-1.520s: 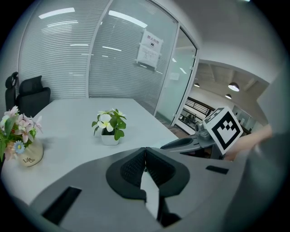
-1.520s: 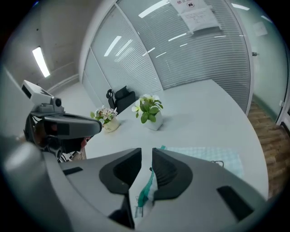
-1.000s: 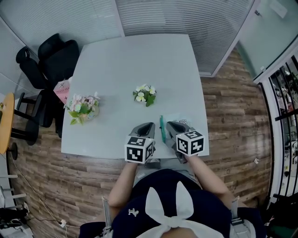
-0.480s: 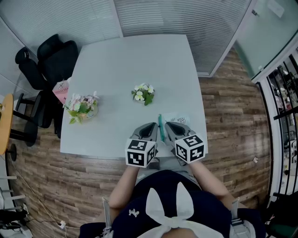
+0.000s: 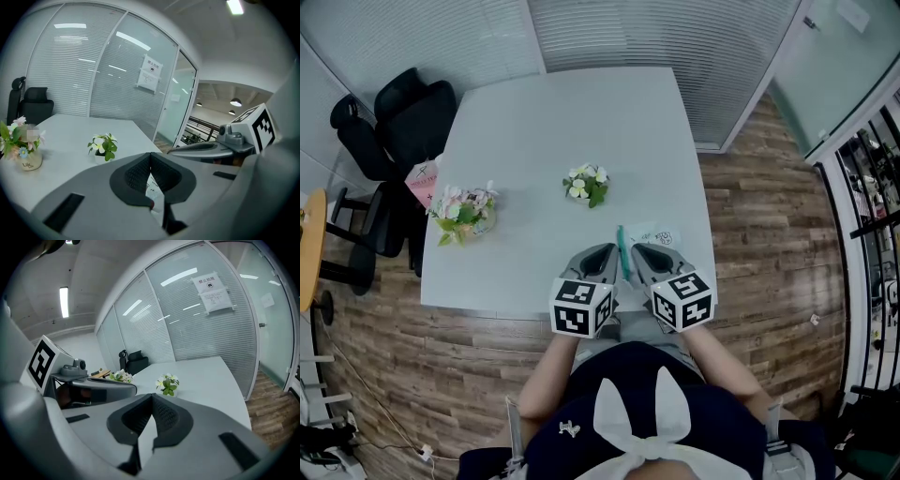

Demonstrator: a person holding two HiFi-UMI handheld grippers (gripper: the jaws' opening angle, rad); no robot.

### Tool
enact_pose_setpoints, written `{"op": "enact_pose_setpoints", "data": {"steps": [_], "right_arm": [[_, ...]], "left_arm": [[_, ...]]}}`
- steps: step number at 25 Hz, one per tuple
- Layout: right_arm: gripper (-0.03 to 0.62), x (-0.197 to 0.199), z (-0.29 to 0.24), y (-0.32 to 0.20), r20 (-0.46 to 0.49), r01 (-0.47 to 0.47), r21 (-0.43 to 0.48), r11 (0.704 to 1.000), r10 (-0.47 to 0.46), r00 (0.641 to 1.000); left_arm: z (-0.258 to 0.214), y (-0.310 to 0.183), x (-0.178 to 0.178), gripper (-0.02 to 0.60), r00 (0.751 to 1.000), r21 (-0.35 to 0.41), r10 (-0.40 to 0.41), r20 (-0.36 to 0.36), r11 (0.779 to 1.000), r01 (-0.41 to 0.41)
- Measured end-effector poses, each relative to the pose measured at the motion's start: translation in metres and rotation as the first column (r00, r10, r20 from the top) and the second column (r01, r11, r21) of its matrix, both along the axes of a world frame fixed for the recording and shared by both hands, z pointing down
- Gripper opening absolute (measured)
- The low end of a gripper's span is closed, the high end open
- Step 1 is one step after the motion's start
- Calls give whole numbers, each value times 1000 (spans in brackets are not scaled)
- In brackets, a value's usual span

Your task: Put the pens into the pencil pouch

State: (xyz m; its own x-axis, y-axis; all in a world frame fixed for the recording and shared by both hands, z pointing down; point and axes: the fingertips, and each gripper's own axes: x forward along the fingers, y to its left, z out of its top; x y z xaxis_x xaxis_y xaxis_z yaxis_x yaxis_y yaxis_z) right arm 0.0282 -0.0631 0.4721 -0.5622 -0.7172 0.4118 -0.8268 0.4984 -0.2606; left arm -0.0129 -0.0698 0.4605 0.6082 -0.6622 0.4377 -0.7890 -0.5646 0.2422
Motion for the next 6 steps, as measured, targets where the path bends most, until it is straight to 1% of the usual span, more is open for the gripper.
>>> {"op": "enact_pose_setpoints", "data": {"steps": [6], "right_arm": [[2,5,-4,4,2,-6,5,1000,6,1000]], "left_arm": [[-3,4,4,23,1000,10,5,5,1000,-5]]}}
